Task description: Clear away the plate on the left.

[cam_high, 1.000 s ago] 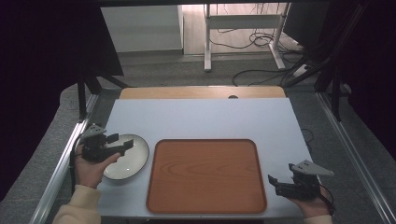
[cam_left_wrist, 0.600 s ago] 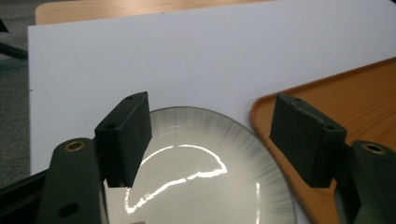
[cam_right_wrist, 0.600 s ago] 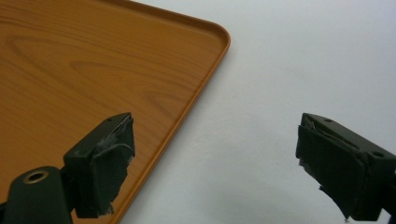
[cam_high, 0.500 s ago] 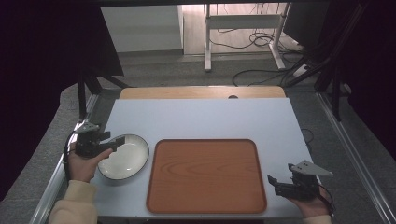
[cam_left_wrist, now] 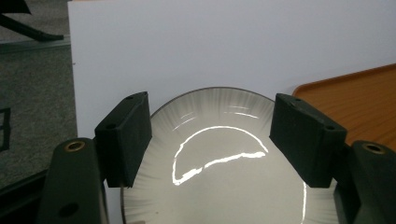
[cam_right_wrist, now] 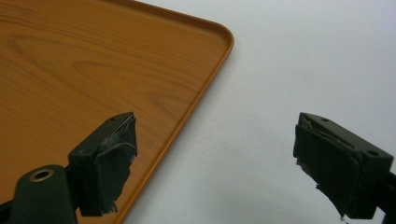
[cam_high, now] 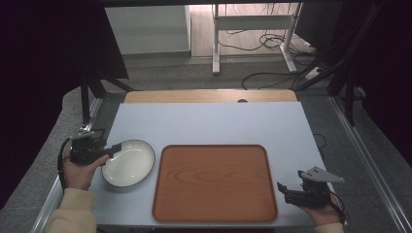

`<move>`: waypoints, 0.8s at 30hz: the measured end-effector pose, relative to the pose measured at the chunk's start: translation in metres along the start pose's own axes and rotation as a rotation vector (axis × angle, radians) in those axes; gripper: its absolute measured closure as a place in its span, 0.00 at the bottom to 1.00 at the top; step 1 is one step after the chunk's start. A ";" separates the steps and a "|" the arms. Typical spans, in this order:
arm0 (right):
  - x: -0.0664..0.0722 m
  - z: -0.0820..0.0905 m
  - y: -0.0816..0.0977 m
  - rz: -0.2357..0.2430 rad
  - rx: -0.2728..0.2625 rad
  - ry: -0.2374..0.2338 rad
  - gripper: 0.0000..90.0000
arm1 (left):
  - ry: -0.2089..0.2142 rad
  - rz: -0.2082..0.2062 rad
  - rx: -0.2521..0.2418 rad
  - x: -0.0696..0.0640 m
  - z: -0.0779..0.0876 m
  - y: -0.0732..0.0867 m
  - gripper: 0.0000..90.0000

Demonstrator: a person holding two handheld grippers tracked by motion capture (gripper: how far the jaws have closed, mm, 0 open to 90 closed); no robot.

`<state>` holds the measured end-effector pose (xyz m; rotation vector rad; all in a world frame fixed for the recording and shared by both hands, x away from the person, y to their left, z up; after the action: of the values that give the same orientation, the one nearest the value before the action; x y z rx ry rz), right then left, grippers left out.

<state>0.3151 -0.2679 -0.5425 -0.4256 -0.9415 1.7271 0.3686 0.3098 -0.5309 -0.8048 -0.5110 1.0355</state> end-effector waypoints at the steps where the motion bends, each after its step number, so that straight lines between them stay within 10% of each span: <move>1: 0.000 0.000 0.000 0.002 0.001 -0.001 0.16 | -0.003 0.008 0.007 0.003 -0.001 0.003 0.32; 24: 0.000 -0.004 0.005 0.015 0.031 -0.002 0.16 | 0.018 0.113 0.078 0.024 -0.013 0.033 0.35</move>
<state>0.3144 -0.2669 -0.5488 -0.4121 -0.9141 1.7539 0.3698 0.3365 -0.5649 -0.7800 -0.4105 1.1444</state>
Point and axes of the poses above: each handheld gripper's, and its own axes: z roughly backward along the jaws, y roughly out of its underside, x roughly to its left, the point moved 10 cm from there along -z, roughly forward along the jaws, and after that the axes turned 14 degrees about -z, right-handed, at the moved point
